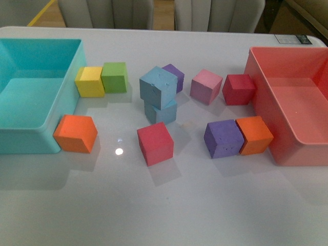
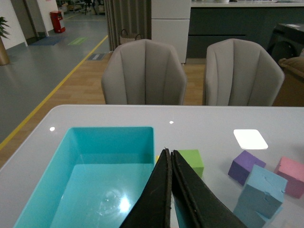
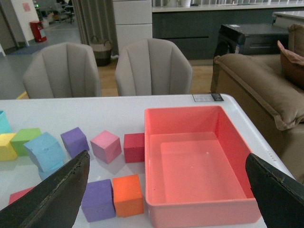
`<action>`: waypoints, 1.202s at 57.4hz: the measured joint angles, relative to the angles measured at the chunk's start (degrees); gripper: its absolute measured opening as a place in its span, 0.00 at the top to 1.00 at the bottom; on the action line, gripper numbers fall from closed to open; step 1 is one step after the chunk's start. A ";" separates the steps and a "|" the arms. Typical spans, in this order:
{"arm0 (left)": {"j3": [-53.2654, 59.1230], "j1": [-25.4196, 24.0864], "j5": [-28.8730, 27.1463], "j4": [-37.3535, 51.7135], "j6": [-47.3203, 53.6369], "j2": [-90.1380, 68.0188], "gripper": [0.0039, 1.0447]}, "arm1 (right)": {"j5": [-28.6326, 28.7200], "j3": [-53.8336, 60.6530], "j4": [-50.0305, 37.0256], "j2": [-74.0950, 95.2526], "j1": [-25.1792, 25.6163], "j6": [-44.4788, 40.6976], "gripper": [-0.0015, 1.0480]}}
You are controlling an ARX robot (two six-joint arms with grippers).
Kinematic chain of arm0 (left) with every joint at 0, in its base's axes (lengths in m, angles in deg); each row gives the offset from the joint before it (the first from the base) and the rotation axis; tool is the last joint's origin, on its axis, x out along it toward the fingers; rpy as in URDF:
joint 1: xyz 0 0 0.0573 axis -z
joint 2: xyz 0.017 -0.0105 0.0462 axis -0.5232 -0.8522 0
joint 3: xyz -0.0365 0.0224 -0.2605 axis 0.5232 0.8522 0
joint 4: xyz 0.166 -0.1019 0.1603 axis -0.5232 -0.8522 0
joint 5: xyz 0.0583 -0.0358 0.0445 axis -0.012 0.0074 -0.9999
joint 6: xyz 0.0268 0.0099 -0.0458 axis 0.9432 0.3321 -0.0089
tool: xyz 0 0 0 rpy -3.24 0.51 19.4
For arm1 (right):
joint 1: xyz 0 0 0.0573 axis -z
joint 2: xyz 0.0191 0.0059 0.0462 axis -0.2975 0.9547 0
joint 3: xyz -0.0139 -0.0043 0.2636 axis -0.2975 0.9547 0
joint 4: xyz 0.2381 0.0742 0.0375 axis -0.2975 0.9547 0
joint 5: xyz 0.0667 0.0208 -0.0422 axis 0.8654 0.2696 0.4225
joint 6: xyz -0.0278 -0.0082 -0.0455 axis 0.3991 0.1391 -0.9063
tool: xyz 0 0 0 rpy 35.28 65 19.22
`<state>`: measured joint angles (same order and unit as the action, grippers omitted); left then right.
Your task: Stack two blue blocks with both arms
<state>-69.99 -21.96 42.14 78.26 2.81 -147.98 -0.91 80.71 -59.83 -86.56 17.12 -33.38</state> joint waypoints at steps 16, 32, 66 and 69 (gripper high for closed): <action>7.04 -3.63 3.02 -3.58 0.42 10.54 0.99 | 0.09 0.00 0.00 0.00 0.00 0.00 0.09; 12.22 -9.31 8.26 -6.08 0.48 19.10 0.99 | 0.09 0.00 0.00 0.00 0.00 0.00 0.09; 14.23 -9.38 8.81 -28.28 0.55 43.76 0.99 | 0.11 0.00 0.00 0.00 0.00 0.00 0.09; 14.23 -9.38 8.81 -29.83 0.55 45.35 0.99 | 0.09 0.00 0.00 0.00 0.00 0.00 0.09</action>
<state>-55.76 -31.34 50.95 48.43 3.36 -102.63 -0.82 80.71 -59.83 -86.56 17.12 -33.38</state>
